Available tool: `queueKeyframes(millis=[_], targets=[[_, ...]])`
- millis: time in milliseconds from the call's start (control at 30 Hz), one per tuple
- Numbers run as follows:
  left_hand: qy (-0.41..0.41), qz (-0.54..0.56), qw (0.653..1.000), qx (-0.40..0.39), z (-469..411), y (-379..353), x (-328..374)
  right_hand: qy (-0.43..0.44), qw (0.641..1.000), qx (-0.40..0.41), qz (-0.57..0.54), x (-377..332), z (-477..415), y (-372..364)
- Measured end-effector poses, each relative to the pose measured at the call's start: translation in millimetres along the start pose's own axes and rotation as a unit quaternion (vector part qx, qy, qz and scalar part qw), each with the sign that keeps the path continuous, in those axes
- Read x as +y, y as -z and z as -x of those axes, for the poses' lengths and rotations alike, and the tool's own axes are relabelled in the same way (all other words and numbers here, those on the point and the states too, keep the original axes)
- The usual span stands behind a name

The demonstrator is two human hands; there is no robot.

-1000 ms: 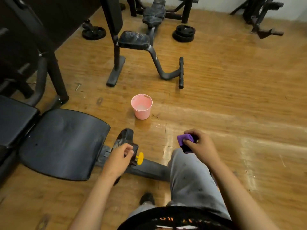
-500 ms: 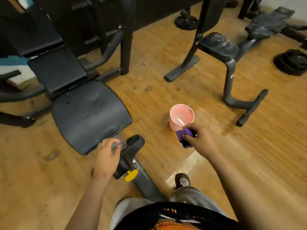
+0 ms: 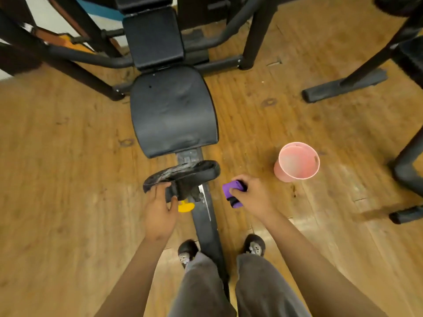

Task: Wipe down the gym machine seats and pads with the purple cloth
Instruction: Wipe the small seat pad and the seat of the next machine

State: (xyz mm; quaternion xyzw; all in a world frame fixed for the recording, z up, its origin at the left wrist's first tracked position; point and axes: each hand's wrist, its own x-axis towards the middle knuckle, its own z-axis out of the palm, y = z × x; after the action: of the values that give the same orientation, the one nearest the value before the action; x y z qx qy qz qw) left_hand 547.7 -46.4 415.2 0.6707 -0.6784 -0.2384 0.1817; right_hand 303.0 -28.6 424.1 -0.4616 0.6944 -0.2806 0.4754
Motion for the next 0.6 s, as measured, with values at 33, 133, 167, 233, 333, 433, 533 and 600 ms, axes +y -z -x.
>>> queueKeyframes(millis=[33,133,167,233,333,433,533,600], targets=[[-0.001,-0.007,1.0,0.005,-3.7,-2.3,-3.4,0.003,1.0,-0.017,-0.002,-2.2,-6.3,-12.5],[-0.004,-0.007,0.999,0.044,-17.6,-15.4,-21.3,0.018,0.999,-0.044,-0.024,-2.2,-25.8,-53.1],[-0.014,0.006,0.998,0.064,-20.9,-21.0,-27.7,0.031,0.998,-0.049,-0.028,-0.2,-32.8,-66.1],[-0.035,0.029,0.993,0.108,-29.7,-35.5,-41.9,0.075,0.996,-0.04,-0.019,3.9,-46.7,-89.9],[-0.046,0.05,0.985,0.157,-31.2,-59.5,-67.6,0.126,0.99,-0.019,-0.068,13.4,-50.6,-127.2],[-0.068,0.083,0.975,0.194,-31.2,-77.3,-84.4,0.167,0.978,-0.019,-0.121,27.4,-46.3,-157.3],[-0.094,0.107,0.96,0.24,-37.2,-88.1,-92.1,0.223,0.963,0.019,-0.15,28.5,-58.3,-169.3],[-0.11,0.117,0.949,0.27,-42.5,-94.9,-95.1,0.268,0.953,0.05,-0.131,17.2,-77.9,-170.0]])
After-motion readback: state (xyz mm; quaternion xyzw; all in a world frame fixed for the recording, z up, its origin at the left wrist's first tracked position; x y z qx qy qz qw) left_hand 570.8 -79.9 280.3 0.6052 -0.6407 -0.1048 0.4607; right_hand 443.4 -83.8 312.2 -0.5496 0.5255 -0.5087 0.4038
